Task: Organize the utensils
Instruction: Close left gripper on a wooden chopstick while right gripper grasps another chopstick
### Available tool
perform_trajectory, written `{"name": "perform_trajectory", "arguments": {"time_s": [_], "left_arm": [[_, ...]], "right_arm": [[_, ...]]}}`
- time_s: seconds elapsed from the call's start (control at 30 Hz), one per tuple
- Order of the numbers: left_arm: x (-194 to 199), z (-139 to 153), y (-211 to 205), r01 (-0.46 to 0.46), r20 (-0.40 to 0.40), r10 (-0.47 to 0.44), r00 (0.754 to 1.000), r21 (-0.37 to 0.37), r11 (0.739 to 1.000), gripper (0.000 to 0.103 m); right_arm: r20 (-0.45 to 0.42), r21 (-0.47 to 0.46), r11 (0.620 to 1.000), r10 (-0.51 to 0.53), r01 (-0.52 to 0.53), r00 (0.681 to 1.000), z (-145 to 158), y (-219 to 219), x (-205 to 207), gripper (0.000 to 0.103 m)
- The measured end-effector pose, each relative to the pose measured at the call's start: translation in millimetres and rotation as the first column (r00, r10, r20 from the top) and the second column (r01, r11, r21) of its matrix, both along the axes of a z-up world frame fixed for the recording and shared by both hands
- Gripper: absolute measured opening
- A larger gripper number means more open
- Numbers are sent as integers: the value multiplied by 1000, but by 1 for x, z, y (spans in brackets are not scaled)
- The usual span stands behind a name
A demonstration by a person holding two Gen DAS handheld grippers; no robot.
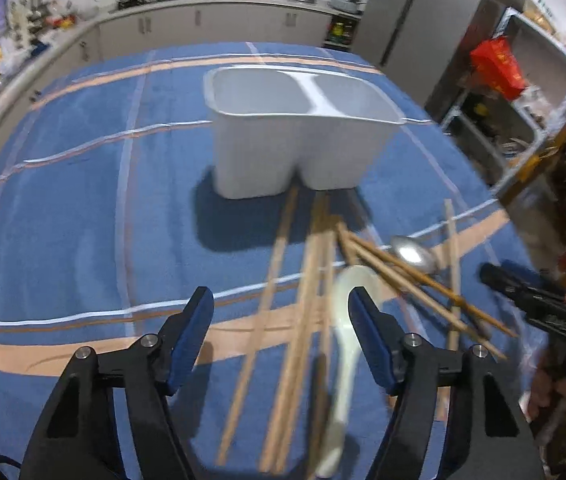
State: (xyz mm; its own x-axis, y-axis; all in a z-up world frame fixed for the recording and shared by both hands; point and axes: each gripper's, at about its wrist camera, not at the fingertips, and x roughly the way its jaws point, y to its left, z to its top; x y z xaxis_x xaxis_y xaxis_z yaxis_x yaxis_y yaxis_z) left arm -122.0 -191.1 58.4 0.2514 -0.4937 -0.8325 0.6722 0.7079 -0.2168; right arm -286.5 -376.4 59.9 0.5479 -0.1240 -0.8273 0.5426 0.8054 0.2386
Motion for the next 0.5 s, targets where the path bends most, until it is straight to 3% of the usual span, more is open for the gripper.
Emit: {"name": "perform_trajectory", "arguments": {"time_s": [0.23, 0.5], "left_arm": [[-18, -11, -28, 126, -21, -126, 992, 7, 992, 65], [12, -18, -12, 46, -41, -46, 998, 3, 999, 63]], "right_arm": [[-2, 21, 1000, 0, 0, 1000, -2, -7, 14, 87], [-7, 22, 1000, 6, -6, 1000, -5, -4, 19, 85]]}}
